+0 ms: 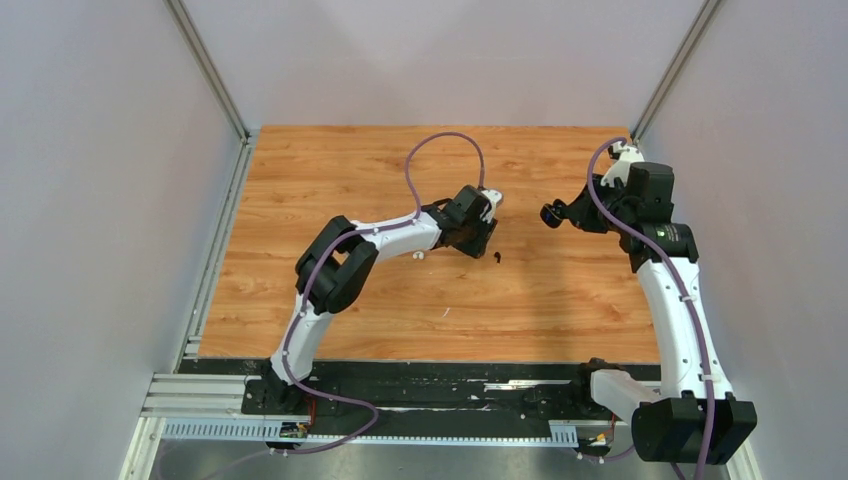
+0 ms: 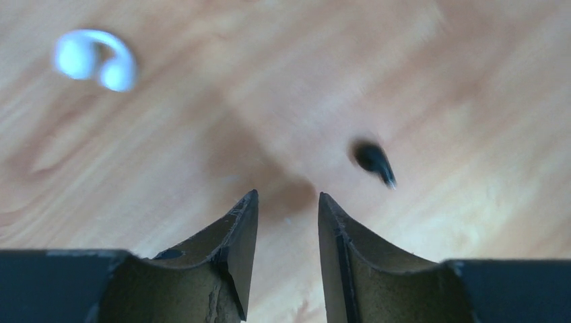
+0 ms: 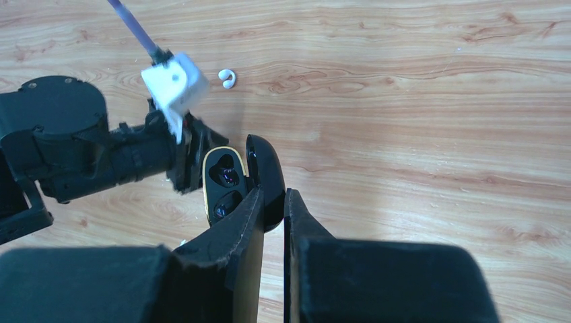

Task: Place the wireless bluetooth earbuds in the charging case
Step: Pick up the earbud from the center of the board.

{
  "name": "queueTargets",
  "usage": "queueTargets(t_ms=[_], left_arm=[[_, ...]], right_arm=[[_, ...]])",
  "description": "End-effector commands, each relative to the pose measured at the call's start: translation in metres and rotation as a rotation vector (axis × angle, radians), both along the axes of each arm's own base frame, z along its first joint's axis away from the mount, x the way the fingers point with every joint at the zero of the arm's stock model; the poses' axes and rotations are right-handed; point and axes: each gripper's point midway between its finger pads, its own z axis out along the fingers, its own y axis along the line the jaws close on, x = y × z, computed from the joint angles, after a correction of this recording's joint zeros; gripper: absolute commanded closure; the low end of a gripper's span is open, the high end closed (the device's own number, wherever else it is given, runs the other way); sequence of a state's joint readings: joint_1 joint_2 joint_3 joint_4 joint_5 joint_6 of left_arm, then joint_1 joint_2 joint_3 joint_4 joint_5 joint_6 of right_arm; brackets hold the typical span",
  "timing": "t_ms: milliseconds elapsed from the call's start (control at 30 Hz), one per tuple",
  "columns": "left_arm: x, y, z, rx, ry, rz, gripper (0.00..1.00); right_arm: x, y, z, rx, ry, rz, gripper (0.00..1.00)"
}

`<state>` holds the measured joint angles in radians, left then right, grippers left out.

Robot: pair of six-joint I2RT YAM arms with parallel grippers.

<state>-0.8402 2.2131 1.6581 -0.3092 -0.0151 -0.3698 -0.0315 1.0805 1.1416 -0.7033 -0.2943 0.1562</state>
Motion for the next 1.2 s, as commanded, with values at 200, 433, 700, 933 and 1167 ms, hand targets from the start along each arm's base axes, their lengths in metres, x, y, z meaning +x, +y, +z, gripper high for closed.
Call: queueTargets(t_ms=[200,433,700,933,1167], left_arm=[[-0.053,-0.028,0.08,-0.16,-0.306,-0.971,0.52],[-0.035,-0.049,0.069,-0.229,-0.349,-0.986,0.53],[-0.026,-0.055,0.054,-0.196,-0.404,-1.13,0.56],[-0.028,-0.048,0.037,-0.133,-0.447,-1.27,0.55],[-0.019,-0.051,0.025,-0.097,-0.451,-1.271,0.55]], right_arm=[[-0.006,-0.001,0.007,0.005,-0.037,0.001,1.0],[-0.008,-0.003,0.01,-0.009,-0.043,-0.001,1.0],[-0.011,-0.005,0.007,-0.016,-0.035,-0.004,1.0],[-0.01,-0.008,0.003,-0.007,-0.023,-0.015,1.0],[-0.006,-0.011,0.0,-0.001,-0.013,-0.027,1.0]])
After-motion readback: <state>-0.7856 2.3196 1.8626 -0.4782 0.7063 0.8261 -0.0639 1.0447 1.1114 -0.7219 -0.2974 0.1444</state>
